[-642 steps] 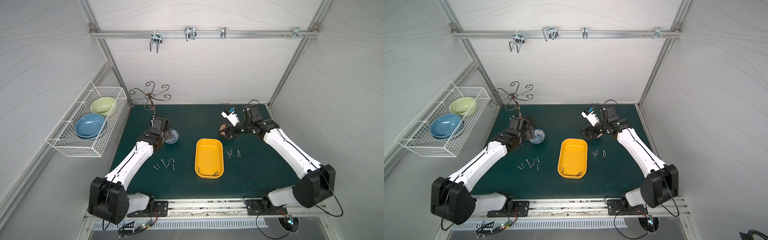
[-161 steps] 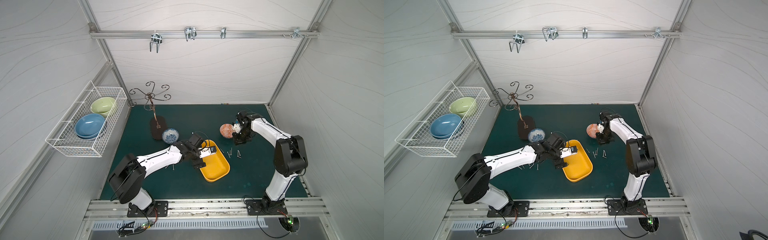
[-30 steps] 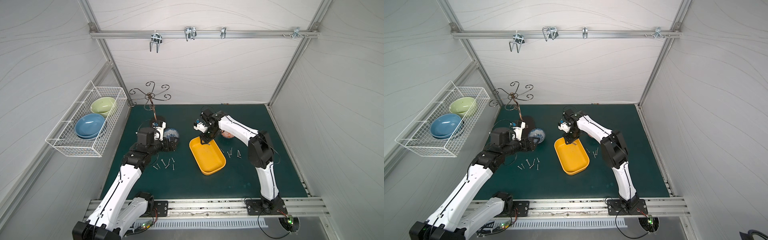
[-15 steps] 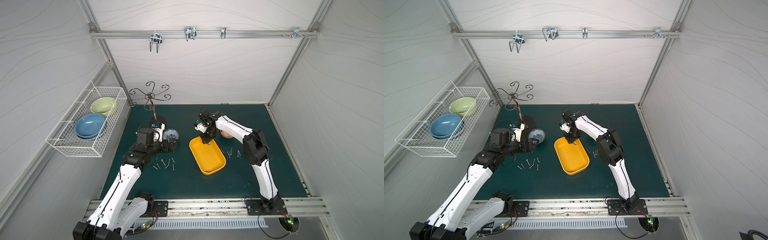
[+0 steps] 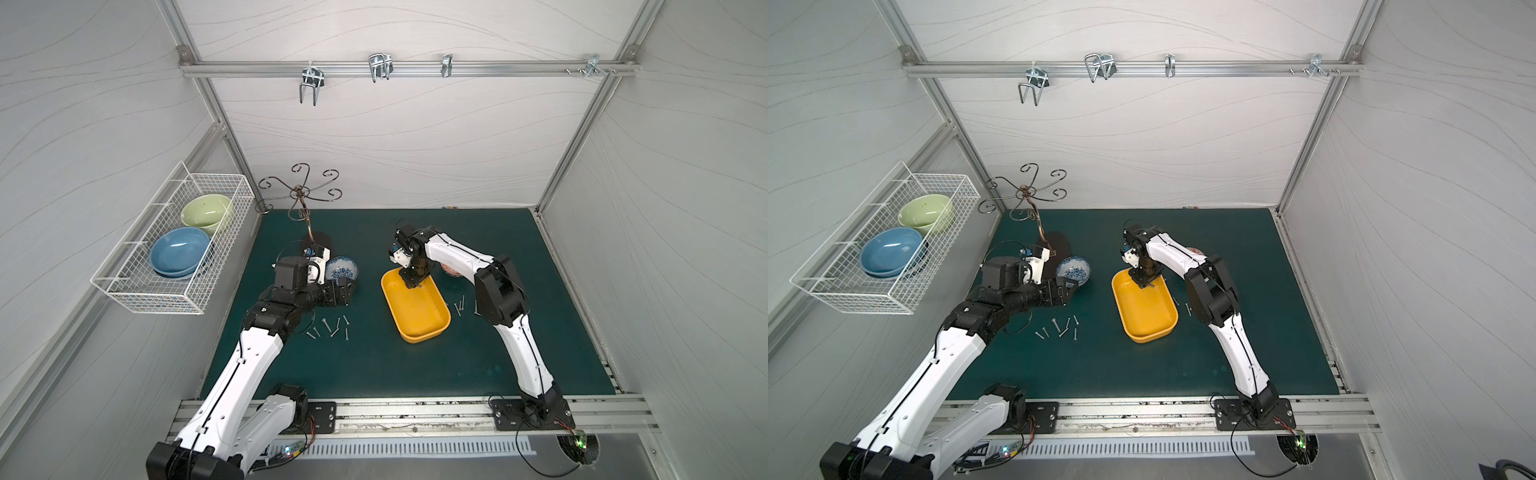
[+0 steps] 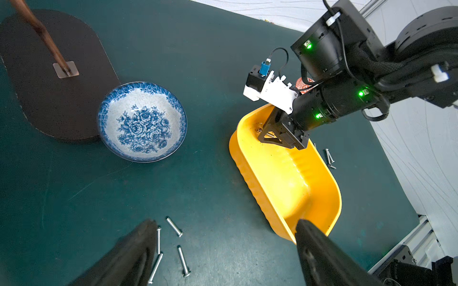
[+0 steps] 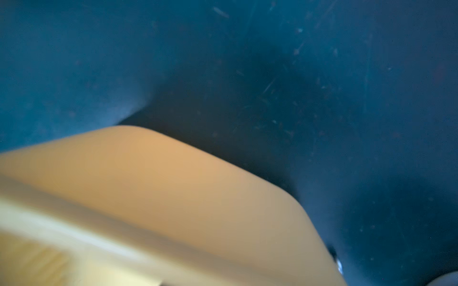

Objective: Take out the screws from the storage box
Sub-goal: Pick up the screw from the storage box.

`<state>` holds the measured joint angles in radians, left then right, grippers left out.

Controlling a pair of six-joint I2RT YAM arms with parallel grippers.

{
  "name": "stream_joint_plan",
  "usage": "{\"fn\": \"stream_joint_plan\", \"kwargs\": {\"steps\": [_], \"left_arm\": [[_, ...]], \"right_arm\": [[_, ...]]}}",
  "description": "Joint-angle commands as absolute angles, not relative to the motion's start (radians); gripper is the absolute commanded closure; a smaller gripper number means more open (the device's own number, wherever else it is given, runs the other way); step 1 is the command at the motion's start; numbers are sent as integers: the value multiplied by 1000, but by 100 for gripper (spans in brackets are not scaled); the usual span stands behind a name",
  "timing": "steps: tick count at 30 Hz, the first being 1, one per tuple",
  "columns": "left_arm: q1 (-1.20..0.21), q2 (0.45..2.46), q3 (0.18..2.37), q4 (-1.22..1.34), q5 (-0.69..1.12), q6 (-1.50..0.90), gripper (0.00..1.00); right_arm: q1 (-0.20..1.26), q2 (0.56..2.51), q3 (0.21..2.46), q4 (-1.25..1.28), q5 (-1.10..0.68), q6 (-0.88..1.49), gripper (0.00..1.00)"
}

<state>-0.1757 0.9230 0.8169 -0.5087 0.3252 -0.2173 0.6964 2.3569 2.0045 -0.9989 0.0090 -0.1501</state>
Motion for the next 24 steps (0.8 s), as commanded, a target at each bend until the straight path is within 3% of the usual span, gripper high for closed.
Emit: {"fn": "stream_joint_plan", "kwargs": {"steps": [1, 6, 10, 14, 15, 24], "left_arm": [[-171, 908, 829, -481, 330, -212, 9], [-171, 901, 820, -476, 324, -214, 9], [-172, 895, 816, -474, 324, -216, 9], [-172, 893, 816, -474, 322, -218, 9], [-172, 893, 815, -473, 323, -218, 9], [-172, 896, 809, -456, 337, -237, 9]], "right_arm": [[698, 2396, 2005, -1021, 48, -145, 63], [700, 2400, 1993, -1030, 54, -135, 64], [699, 2399, 1978, -1035, 27, -126, 72], [697, 2404, 1965, -1040, -27, -107, 98], [698, 2405, 1964, -1041, -39, -106, 100], [697, 2291, 1971, -1025, -75, -92, 100]]}}
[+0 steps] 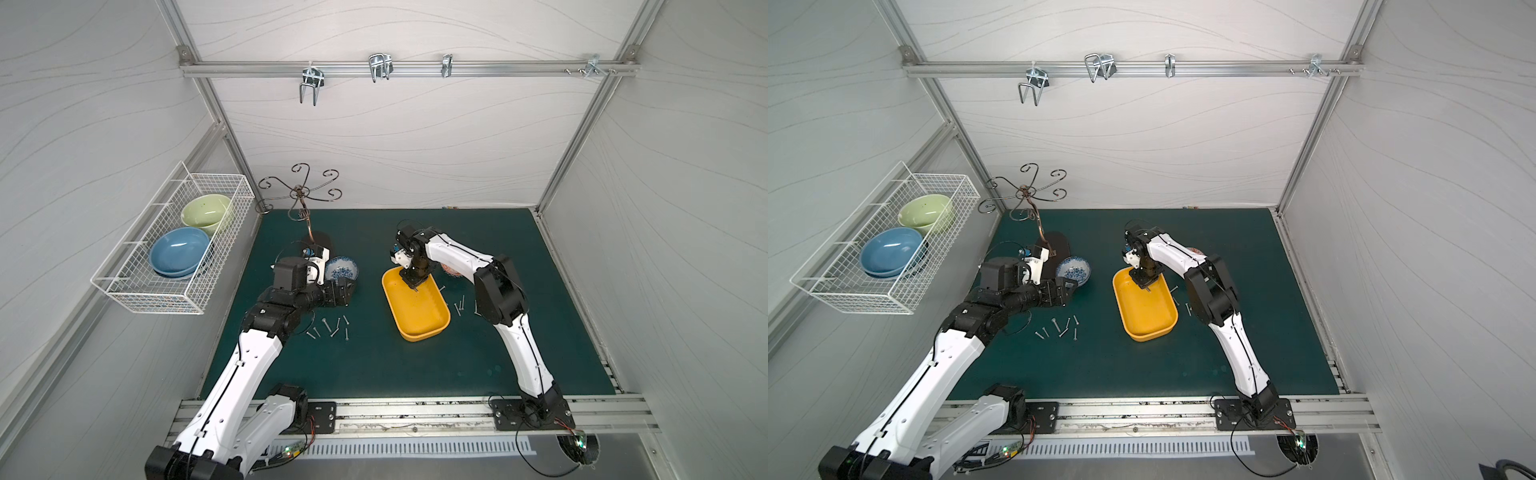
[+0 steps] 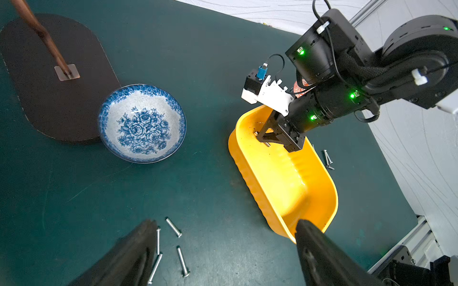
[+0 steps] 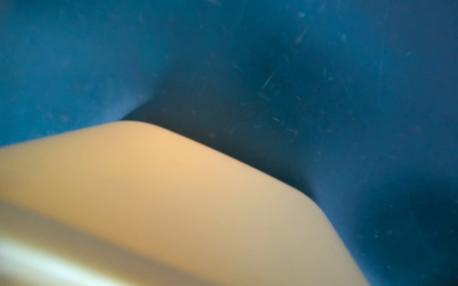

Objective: Take out the screws from the storage box
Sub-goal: Pick up the screw from the storage box, then place the screw at the center of the board.

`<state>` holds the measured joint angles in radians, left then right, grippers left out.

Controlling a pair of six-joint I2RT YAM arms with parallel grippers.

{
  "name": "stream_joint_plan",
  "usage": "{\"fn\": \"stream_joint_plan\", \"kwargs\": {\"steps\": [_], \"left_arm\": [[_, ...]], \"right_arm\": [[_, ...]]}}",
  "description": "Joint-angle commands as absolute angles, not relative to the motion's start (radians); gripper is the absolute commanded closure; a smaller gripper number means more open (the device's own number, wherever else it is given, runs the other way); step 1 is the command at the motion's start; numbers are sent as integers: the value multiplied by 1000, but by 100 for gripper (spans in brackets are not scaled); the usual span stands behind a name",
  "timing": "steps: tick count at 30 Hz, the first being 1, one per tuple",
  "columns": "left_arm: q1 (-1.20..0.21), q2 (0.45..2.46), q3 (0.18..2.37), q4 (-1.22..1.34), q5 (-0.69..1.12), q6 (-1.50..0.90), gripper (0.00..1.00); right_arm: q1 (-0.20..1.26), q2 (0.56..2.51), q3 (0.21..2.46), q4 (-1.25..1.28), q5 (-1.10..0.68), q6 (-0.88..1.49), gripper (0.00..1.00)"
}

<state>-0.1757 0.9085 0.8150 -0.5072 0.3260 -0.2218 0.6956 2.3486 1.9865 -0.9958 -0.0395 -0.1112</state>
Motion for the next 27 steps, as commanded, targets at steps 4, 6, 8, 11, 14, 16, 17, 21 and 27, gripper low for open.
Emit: {"fn": "stream_joint_plan", "kwargs": {"steps": [4, 6, 8, 11, 14, 16, 17, 21, 27], "left_arm": [[-172, 897, 796, -428, 348, -257, 9], [-172, 898, 786, -407, 354, -267, 10], [-172, 899, 776, -389, 359, -272, 10], [-172, 898, 759, -372, 369, -259, 10], [-172, 894, 745, -362, 375, -240, 11], [-172, 894, 740, -361, 377, -227, 11], [-172, 894, 737, -363, 380, -219, 11], [-173, 893, 729, -365, 379, -202, 11], [-172, 905, 709, -318, 375, -222, 11]], "right_arm": [[694, 2194, 1977, -1022, -63, -88, 100], [687, 2140, 1964, -1023, -53, -83, 100], [673, 2096, 1938, -1025, -42, -77, 100], [648, 2016, 1870, -1021, -28, -61, 100], [608, 1929, 1768, -1011, -9, -33, 100], [575, 1877, 1695, -1005, 6, -6, 100], [553, 1848, 1650, -997, 7, 6, 100], [480, 1757, 1496, -967, 7, 63, 100], [436, 1749, 1370, -943, -19, 99, 100]]}}
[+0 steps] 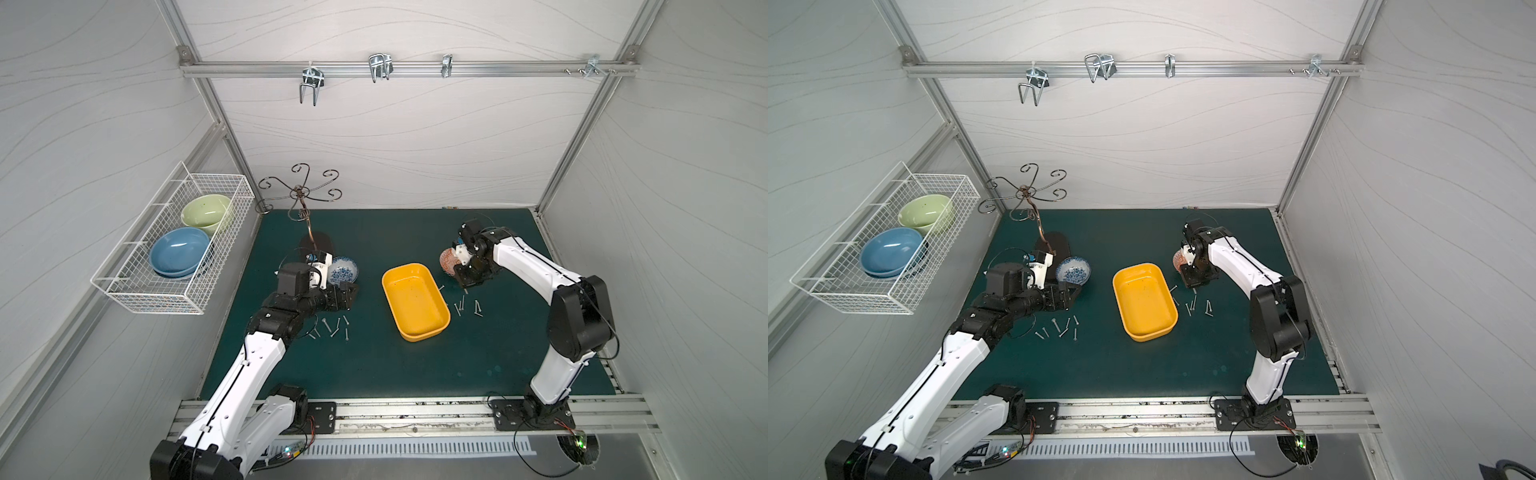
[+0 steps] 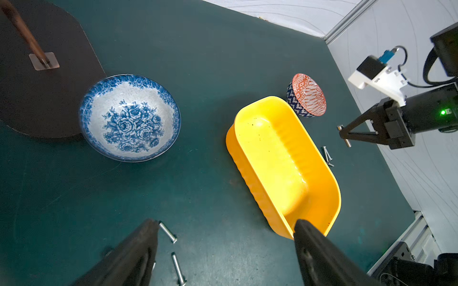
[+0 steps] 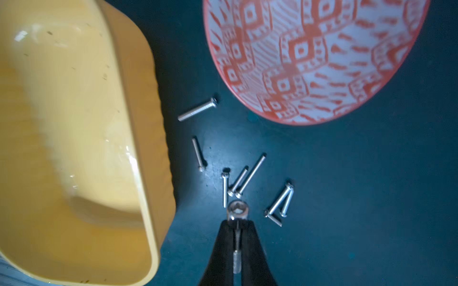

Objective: Take out the screws from the storage box
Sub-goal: Place the screw at the center of the board.

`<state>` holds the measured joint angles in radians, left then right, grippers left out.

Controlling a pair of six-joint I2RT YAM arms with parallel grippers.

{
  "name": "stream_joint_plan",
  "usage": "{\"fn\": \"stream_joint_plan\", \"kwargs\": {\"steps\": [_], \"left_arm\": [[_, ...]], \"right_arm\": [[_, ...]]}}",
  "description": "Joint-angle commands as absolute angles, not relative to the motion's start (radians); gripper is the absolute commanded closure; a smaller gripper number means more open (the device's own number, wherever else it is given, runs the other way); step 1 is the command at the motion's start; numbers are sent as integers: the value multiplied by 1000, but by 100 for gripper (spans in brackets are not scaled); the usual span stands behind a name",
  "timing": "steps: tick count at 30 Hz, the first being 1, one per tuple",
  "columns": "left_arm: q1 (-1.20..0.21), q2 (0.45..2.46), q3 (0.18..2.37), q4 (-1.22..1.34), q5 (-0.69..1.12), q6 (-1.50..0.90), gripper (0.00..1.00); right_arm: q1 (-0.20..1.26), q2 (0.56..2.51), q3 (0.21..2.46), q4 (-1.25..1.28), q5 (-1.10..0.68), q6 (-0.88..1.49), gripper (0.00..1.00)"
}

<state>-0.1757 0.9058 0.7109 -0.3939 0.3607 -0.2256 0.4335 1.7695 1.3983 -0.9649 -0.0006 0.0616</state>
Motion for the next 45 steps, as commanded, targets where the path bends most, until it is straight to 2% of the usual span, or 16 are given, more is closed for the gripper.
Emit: {"fn": "stream_joint_plan", "kwargs": {"steps": [1, 13, 21, 23, 25, 30, 35, 36, 37, 38, 45], "left_arm": [[-172, 908, 707, -310, 375, -226, 11], [-172, 937, 713, -277, 350, -233, 11], [-170, 936, 700, -217, 243, -253, 13], [-170, 925, 688, -196, 195, -256, 13], [-169, 909, 674, -176, 155, -258, 13], [-165, 859, 630, -141, 52, -282, 12], [-163, 752, 530, -65, -178, -313, 9], [-162, 732, 507, -56, -236, -314, 8], [-158, 718, 489, -51, -286, -314, 8], [-155, 711, 477, -49, -319, -315, 8], [-108, 737, 394, 52, -461, -318, 6]], "right_arm": [[436, 1755, 1358, -937, -23, 100, 100], [388, 1868, 1310, -922, -12, 178, 100], [364, 1928, 1311, -920, -15, 181, 100], [365, 1924, 1310, -910, -13, 178, 85], [364, 1914, 1306, -902, -13, 170, 81], [362, 1869, 1299, -881, 8, 156, 61], [341, 1727, 1294, -865, 13, 144, 41], [328, 1689, 1288, -857, 9, 141, 35], [308, 1652, 1281, -845, 3, 141, 11], [287, 1617, 1274, -836, 3, 141, 1], [93, 1439, 1224, -766, 83, 181, 1]]}}
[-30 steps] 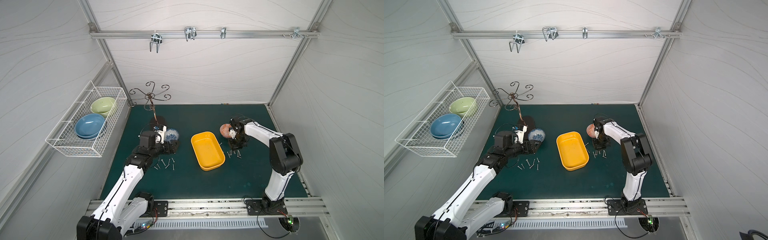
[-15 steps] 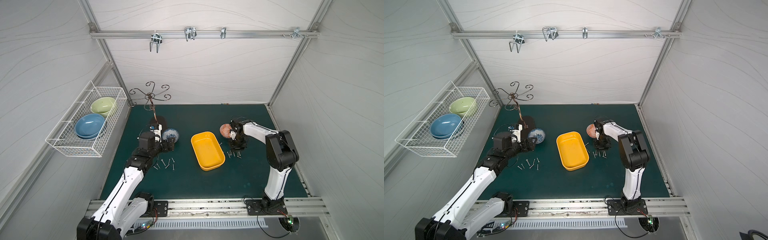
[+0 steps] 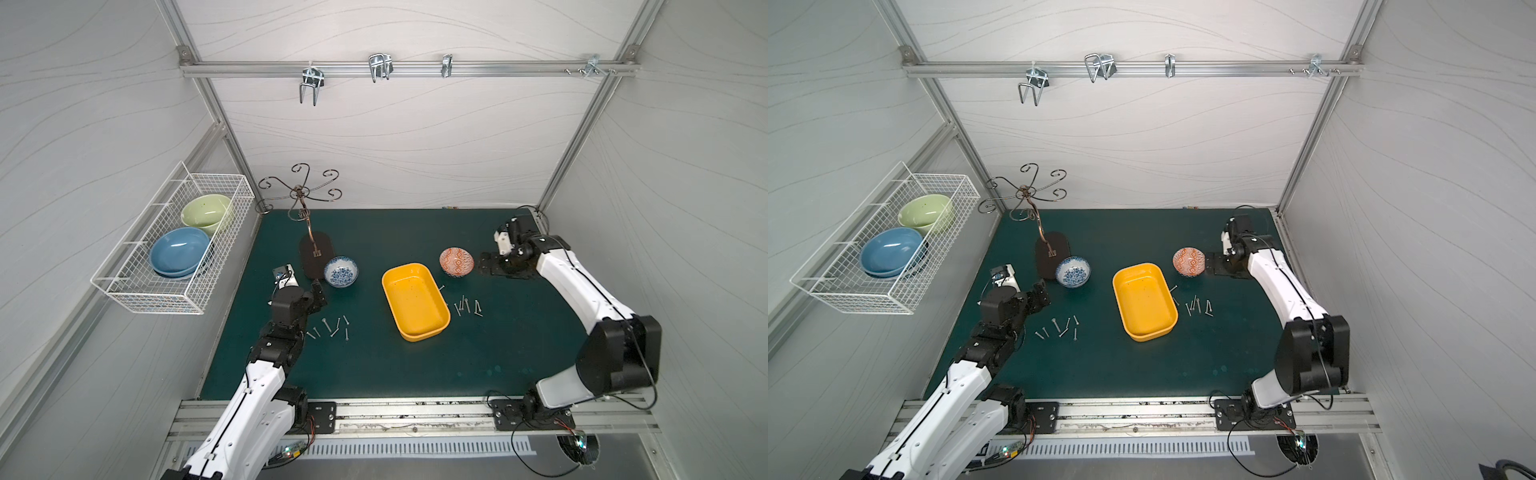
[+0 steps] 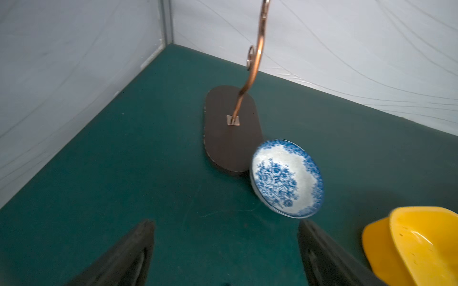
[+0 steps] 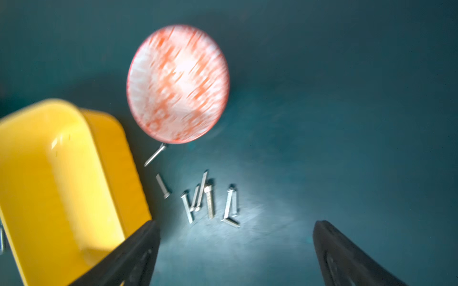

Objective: Take out the screws from the storage box
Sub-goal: Place the screw at the center of the board, then reset both arms

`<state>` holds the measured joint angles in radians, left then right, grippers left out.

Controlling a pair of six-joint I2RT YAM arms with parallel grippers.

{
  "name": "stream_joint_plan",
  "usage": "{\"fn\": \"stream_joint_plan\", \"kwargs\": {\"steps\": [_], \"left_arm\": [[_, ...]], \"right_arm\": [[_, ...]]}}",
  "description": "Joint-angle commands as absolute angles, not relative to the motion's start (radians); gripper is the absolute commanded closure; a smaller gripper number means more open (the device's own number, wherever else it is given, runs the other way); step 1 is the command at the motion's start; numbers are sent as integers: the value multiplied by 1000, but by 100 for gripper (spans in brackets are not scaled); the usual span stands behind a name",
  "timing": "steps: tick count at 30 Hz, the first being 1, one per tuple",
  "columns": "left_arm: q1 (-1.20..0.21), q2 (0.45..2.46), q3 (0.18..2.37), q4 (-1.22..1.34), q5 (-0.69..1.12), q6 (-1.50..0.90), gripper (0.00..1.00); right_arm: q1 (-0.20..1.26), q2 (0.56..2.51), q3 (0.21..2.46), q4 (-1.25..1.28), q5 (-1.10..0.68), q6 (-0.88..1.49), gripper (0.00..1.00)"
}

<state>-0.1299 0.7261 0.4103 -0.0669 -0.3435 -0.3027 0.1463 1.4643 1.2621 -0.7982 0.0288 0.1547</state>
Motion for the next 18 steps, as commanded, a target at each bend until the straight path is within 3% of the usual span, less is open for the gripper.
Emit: {"fn": "stream_joint_plan", "kwargs": {"steps": [1, 8, 12, 18], "left_arm": [[-97, 746, 379, 75, -465, -315, 6], [-14, 889, 273, 324, -525, -301, 4], [19, 1071, 242, 537, -476, -260, 3], [25, 1101, 224, 625, -432, -235, 4]], "right_arm": [[74, 1426, 1207, -743, 87, 183, 1], [-188, 1296, 1012, -357, -203, 262, 1], [-209, 1272, 865, -107, -270, 254, 1], [-169, 1128, 443, 421, -67, 123, 1]]}}
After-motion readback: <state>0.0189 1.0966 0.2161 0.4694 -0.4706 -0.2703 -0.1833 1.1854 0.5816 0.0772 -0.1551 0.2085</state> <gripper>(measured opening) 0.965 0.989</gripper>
